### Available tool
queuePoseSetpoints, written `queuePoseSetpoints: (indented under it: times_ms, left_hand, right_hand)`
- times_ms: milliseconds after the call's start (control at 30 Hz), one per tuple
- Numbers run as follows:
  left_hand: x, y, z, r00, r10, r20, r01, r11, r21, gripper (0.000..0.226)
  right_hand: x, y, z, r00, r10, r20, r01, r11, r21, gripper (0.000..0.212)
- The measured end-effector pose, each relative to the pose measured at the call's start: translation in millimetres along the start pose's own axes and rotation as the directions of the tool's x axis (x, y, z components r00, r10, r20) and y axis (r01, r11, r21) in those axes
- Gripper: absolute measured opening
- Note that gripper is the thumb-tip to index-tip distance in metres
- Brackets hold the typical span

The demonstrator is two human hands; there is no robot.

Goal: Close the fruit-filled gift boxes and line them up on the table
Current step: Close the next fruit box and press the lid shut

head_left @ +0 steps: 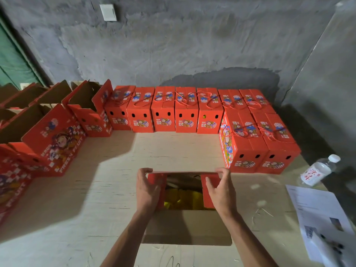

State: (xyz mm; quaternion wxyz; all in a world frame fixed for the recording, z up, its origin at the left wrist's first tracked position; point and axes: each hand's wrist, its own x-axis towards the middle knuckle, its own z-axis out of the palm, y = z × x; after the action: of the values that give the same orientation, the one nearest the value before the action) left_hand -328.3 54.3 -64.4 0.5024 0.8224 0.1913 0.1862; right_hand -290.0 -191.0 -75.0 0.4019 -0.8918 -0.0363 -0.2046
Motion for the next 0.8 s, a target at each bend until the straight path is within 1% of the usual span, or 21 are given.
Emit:
queuePoseSetpoints:
  times_ms: [67, 167, 333, 500, 700, 800]
  left_hand:
    - [-3, -4, -4, 1.0, 0.027, 0.011, -0.027, 1.0, 0.009, 0.047]
    - [-7, -5, -10, 0.997, 0.021, 0.075, -0.017, 0.999, -0.047, 0.057]
    - [-10, -4, -13, 0.995, 0.009, 0.1, 0.004, 0.992, -0.122, 0.075]
    - [-9, -8, -11, 0.996, -0.006, 0.084, 0.016, 0.992, -0.126, 0.07]
    - [-7, -6, -11, 0.994, -0.025, 0.106, 0.043, 0.984, -0.174, 0.073]
    - [-8, -5, -11, 0.992, -0.021, 0.126, 0.046, 0.98, -0.193, 0.073]
  right_hand:
    - [0, 2, 0, 1.0, -0.014, 0.007, 0.014, 1.0, -0.013, 0.044]
    - [-1, 5, -3, 1.0, -0.015, 0.01, 0.015, 1.0, -0.013, 0.045]
    - [-3, 1, -5, 0.999, 0.021, 0.029, -0.021, 1.0, -0.021, 0.057]
    - [-3, -5, -8, 0.999, 0.033, 0.039, -0.033, 0.999, 0.002, 0.064]
    - [-3, -6, -12, 0.998, 0.036, 0.048, -0.038, 0.998, 0.043, 0.07]
    - [-4, -7, -12, 0.998, 0.042, 0.056, -0.046, 0.997, 0.069, 0.068]
